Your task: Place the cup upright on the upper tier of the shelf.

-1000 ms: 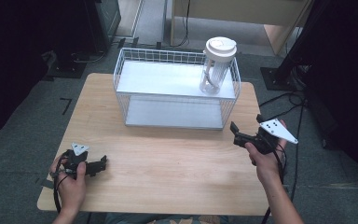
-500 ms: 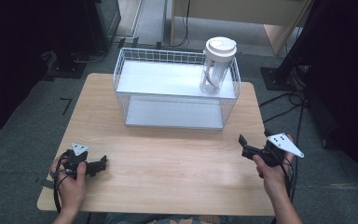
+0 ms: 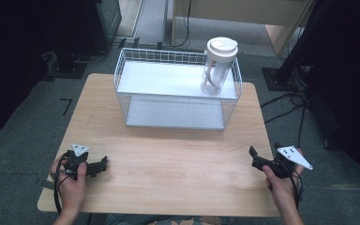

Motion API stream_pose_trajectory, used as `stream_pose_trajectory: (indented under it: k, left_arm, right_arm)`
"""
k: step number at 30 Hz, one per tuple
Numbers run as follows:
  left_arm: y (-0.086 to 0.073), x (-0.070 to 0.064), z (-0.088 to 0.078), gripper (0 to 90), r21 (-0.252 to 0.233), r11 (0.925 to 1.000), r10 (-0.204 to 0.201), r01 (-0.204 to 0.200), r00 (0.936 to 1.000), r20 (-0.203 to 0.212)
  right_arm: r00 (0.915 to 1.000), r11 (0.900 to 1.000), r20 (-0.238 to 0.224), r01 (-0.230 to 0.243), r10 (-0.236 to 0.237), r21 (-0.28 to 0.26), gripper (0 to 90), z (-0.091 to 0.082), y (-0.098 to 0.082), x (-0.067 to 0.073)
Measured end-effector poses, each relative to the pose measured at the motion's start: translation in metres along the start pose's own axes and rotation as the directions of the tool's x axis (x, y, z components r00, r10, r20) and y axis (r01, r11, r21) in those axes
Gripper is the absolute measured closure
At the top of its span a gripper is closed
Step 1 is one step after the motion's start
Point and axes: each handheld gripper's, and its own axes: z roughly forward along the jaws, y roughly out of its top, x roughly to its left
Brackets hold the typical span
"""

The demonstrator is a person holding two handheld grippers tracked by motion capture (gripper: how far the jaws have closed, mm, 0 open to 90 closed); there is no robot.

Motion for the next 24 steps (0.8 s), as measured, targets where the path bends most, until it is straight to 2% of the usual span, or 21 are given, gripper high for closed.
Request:
stream_pose_trajectory:
  k: [12, 16, 19, 24]
  left_arm:
    - [0.000, 0.000, 0.000, 0.0, 0.000, 1.0000, 0.000, 0.000, 1.0000, 0.000]
    - [0.000, 0.000, 0.000, 0.0, 0.000, 1.0000, 0.000, 0.000, 1.0000, 0.000]
    - [0.000, 0.000, 0.000, 0.0, 0.000, 1.0000, 0.000, 0.000, 1.0000, 0.000]
    - [0.000, 0.000, 0.000, 0.0, 0.000, 1.0000, 0.000, 0.000, 1.0000, 0.000]
  right_arm:
    - [0.9965, 0.997, 0.074, -0.042, 0.038, 0.060, 0.0, -0.012, -0.036, -0.032]
    - [0.9960, 0.995, 0.075, -0.054, 0.047, 0.084, 0.0, -0.016, -0.046, -0.037]
    - [0.9964, 0.993, 0.084, -0.022, 0.012, 0.112, 0.0, -0.017, -0.052, -0.036]
    - [0.9958, 0.985, 0.079, 0.032, -0.046, 0.170, 0.0, -0.015, -0.061, -0.033]
